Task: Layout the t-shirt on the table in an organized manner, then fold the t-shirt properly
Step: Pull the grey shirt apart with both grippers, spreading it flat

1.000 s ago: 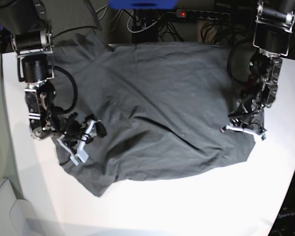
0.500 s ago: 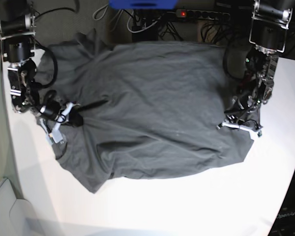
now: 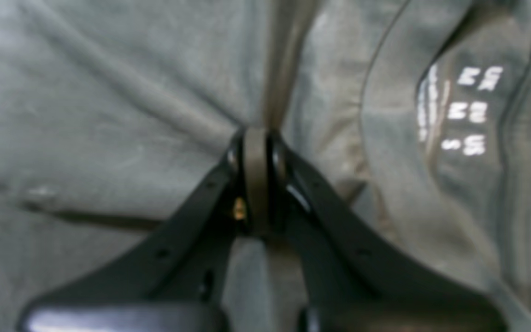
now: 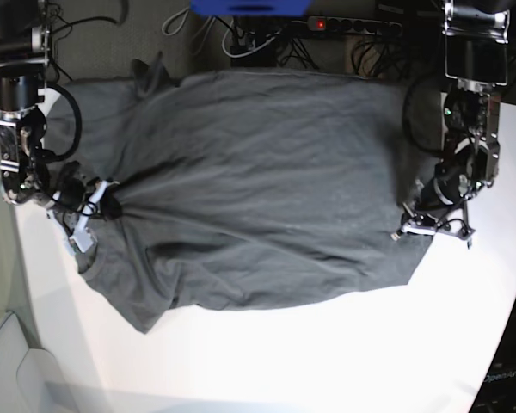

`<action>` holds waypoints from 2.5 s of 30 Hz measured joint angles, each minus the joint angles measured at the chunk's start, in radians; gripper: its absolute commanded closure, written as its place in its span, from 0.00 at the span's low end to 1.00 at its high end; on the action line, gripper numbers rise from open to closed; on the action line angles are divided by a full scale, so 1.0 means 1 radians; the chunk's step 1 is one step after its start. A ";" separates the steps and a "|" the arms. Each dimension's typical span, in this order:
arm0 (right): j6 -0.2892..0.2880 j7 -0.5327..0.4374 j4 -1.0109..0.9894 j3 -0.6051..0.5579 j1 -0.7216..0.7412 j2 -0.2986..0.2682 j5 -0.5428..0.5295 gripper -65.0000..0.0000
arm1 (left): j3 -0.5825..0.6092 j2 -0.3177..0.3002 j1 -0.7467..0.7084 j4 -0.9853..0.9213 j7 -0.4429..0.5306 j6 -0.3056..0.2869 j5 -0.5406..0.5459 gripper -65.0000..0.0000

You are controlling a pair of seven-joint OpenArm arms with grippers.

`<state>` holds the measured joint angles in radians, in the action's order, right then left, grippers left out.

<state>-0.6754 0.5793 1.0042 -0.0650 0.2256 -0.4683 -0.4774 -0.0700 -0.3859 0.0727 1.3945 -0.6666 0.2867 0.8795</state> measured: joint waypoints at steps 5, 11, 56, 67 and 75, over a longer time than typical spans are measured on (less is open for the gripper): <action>0.018 0.076 0.079 0.092 -0.048 0.007 0.029 0.98 | 0.000 0.016 -0.130 0.079 -0.021 0.010 -0.015 0.98; 0.025 0.085 0.120 0.134 -0.077 0.029 0.050 0.76 | 0.004 0.039 -0.134 0.047 -0.003 0.009 -0.109 0.84; 0.029 0.171 0.315 0.211 0.080 0.195 0.484 0.70 | -0.077 0.059 0.066 0.060 -0.021 0.008 -0.165 0.82; -0.026 0.301 0.663 0.379 -0.185 0.288 0.486 0.29 | -0.277 0.068 -0.246 0.313 -0.209 0.002 -0.130 0.55; -0.026 0.299 0.752 0.434 -0.299 0.317 0.481 0.29 | -0.341 0.068 -0.453 0.438 -0.209 0.001 -0.134 0.49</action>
<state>-0.7017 0.8783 1.7565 0.3691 -0.0738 -0.1513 0.0036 -0.4107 -0.3180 -0.3805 1.8320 -0.8757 0.2878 0.7460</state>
